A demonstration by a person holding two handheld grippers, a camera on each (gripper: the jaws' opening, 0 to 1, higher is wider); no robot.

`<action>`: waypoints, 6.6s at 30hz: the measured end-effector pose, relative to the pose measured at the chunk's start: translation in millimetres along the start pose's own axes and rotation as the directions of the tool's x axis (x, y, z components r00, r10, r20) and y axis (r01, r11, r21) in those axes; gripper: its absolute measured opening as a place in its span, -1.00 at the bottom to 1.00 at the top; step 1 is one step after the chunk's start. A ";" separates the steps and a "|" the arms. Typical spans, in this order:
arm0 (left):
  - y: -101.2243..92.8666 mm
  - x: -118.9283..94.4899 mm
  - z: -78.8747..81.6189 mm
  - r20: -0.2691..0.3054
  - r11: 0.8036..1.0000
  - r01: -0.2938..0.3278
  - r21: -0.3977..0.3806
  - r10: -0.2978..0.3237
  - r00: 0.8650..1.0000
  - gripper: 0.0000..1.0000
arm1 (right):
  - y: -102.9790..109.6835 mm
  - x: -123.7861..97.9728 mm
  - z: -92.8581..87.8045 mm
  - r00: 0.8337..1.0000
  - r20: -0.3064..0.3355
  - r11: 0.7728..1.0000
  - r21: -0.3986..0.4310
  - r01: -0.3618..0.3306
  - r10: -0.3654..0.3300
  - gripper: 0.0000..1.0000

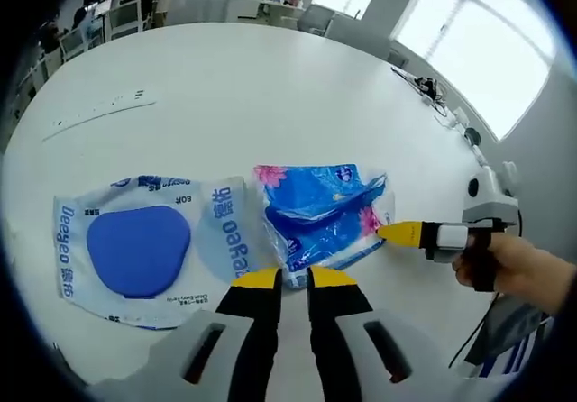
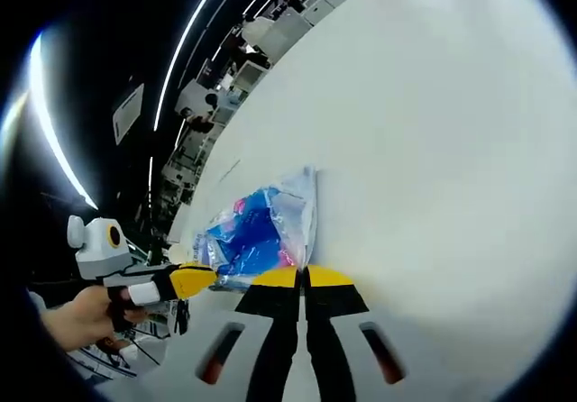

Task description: Arrange the tabletop items into an orderly group along one side of the table until the central work area is clear of visible clutter.

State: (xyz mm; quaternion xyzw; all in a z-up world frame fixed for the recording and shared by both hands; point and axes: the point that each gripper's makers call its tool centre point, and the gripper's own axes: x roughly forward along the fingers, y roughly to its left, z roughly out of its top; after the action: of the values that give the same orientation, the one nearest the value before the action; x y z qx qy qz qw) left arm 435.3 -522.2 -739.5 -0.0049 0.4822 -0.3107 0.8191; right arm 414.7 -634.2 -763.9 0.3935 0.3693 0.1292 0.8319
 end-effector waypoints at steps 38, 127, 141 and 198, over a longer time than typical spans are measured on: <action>42.1 -77.1 -56.3 0.130 0.995 0.038 -0.096 -0.025 0.991 -0.86 | 18.6 4.7 -8.8 0.972 -0.075 0.746 -0.655 0.119 -0.221 -0.07; 234.4 -153.0 -124.2 0.180 0.882 -0.353 -0.313 0.420 0.889 0.20 | 23.5 -92.2 -52.9 0.964 0.167 0.929 -0.275 0.247 -0.206 0.05; 253.1 -157.0 -131.6 0.154 0.869 -0.429 -0.247 0.472 0.868 -0.65 | 35.4 -84.0 -53.9 0.976 0.144 0.927 -0.319 0.199 -0.160 0.08; -72.2 -252.5 13.5 0.534 0.418 0.896 -0.148 -0.729 0.428 -0.83 | 191.2 -52.9 -62.0 0.925 0.073 0.898 -0.280 -0.340 0.373 0.12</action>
State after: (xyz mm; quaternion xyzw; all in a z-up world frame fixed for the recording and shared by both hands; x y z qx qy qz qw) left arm 323.3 -454.7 -511.3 -0.4779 0.2951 -0.5583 0.6107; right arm 348.1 -500.7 -619.2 0.3484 0.2177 0.3024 0.8601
